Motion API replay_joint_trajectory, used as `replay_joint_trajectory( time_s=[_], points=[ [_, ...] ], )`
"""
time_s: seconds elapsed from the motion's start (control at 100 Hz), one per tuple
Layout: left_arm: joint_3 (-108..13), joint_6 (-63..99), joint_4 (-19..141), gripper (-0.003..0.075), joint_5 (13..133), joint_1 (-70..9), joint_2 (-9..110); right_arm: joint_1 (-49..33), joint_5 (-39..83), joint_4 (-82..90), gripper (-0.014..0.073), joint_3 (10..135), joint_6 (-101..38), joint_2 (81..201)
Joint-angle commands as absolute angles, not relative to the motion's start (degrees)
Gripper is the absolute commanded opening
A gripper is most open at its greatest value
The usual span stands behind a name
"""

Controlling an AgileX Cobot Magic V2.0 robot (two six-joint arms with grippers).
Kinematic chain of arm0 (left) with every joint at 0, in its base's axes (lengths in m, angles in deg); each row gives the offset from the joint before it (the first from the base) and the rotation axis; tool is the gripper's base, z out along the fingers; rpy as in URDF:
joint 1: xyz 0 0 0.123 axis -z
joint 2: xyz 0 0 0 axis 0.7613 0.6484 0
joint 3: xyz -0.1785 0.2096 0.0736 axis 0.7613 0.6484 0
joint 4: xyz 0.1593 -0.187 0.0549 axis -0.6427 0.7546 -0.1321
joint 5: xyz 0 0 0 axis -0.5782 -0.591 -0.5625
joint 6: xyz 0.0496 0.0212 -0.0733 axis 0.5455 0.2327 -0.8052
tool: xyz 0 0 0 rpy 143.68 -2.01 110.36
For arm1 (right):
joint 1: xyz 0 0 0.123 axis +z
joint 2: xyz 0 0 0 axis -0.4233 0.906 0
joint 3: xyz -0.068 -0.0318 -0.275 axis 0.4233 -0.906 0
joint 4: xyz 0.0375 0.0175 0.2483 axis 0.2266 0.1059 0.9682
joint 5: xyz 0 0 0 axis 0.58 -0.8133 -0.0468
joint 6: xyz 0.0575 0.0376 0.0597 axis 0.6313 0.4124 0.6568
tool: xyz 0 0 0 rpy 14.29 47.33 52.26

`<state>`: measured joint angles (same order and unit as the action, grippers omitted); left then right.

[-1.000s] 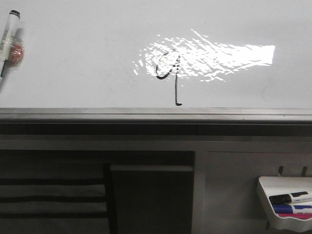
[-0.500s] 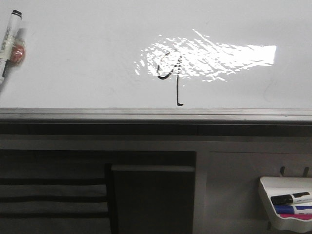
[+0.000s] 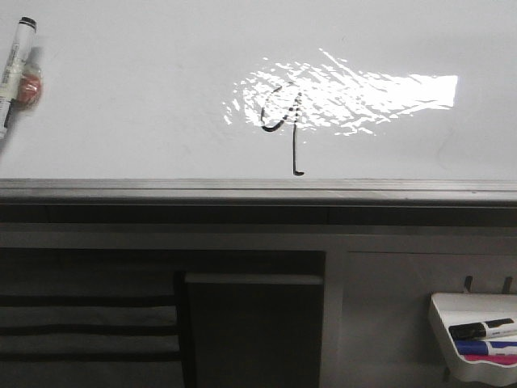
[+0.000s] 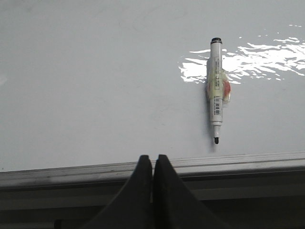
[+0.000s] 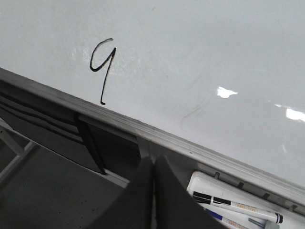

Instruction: Write number 9 on whiteboard

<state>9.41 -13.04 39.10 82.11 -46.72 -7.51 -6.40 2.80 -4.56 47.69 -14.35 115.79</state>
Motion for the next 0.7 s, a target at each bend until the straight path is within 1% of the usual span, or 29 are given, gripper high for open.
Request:
replay_joint_trajectory(
  time_s=[0.0, 0.15, 0.25, 0.42, 0.59, 0.69],
  points=[
    [11.15, -13.17, 39.39, -0.0020, 87.03, -47.06, -9.08, -7.58, 11.35, -4.87, -0.0072, 46.48, -14.96, 112.83],
    [11.15, -13.17, 39.39, -0.0020, 87.03, -47.06, -9.08, -13.17, 26.74, -4.87, -0.0072, 34.64, -14.96, 102.18],
    [11.15, -13.17, 39.39, -0.0020, 87.03, -47.06, -9.08, -18.25, 31.77, -4.76, -0.0072, 26.53, -14.96, 94.71],
    [11.15, -13.17, 39.39, -0.0020, 87.03, -47.06, -9.08, -24.42, 35.31, -4.25, -0.0072, 15.94, -14.86, 84.82],
    [11.15, -13.17, 39.39, -0.0020, 87.03, -47.06, -9.08, -24.83, 41.07, -3.85, -0.0072, 9.63, -14.86, 80.83],
    [11.15, -13.17, 39.39, -0.0020, 87.03, -47.06, -9.08, -24.83, 39.29, -3.85, -0.0072, 9.85, -14.86, 80.83]
  ],
)
